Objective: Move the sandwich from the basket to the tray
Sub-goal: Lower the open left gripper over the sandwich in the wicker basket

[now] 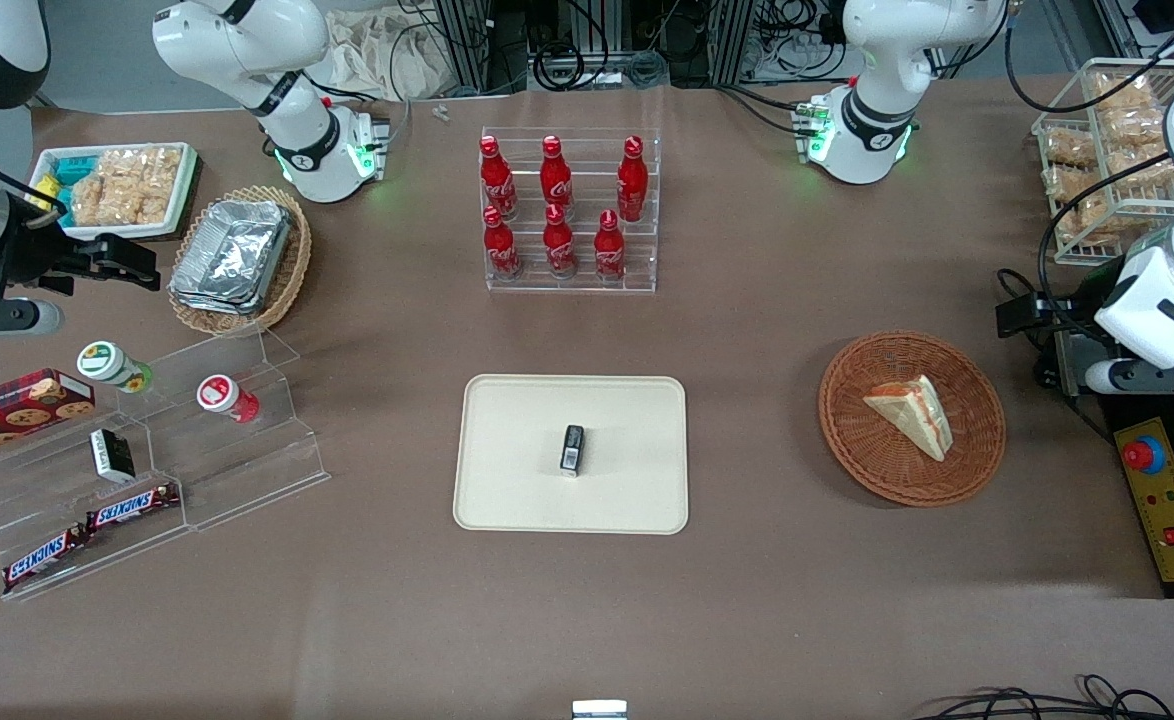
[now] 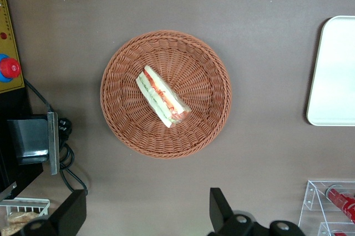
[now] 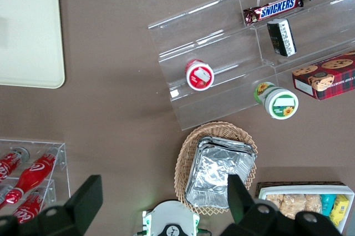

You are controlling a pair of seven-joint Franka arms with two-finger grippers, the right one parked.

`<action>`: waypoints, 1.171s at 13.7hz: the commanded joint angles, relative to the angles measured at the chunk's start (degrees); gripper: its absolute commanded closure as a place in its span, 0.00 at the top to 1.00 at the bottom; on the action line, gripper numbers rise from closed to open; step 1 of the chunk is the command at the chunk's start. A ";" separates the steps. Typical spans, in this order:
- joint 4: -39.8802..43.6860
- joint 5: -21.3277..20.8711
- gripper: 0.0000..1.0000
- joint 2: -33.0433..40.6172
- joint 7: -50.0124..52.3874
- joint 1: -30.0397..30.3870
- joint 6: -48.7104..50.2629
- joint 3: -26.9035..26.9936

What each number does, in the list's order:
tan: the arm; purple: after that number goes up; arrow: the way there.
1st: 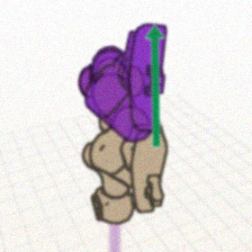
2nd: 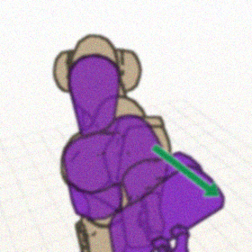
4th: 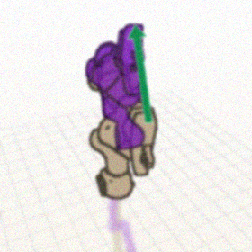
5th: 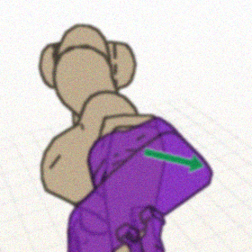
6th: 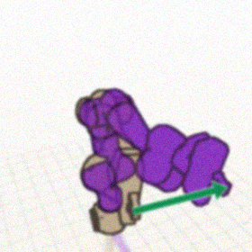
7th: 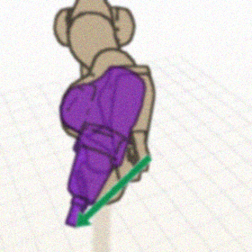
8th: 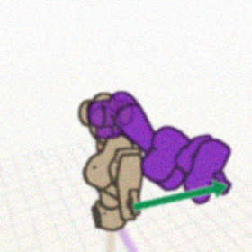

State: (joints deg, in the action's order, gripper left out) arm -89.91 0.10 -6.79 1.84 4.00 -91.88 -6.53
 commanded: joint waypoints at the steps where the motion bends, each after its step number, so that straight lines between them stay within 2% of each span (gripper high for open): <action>1: 1.23 -0.01 1.00 -0.59 -0.44 -0.40 1.44 0.46; 5: 2.54 0.86 1.00 -1.82 0.52 -0.40 1.44 0.46; 9: 0.88 -0.01 1.00 -2.52 3.52 -0.40 1.00 0.55; 11: -3.14 0.08 1.00 -2.17 6.57 -0.14 -2.84 0.55; 16: -14.92 -0.28 1.00 -1.21 21.95 -0.14 -17.95 -0.77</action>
State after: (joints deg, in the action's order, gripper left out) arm -99.97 0.09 -9.49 18.45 4.01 -105.27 -6.88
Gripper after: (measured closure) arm 0.000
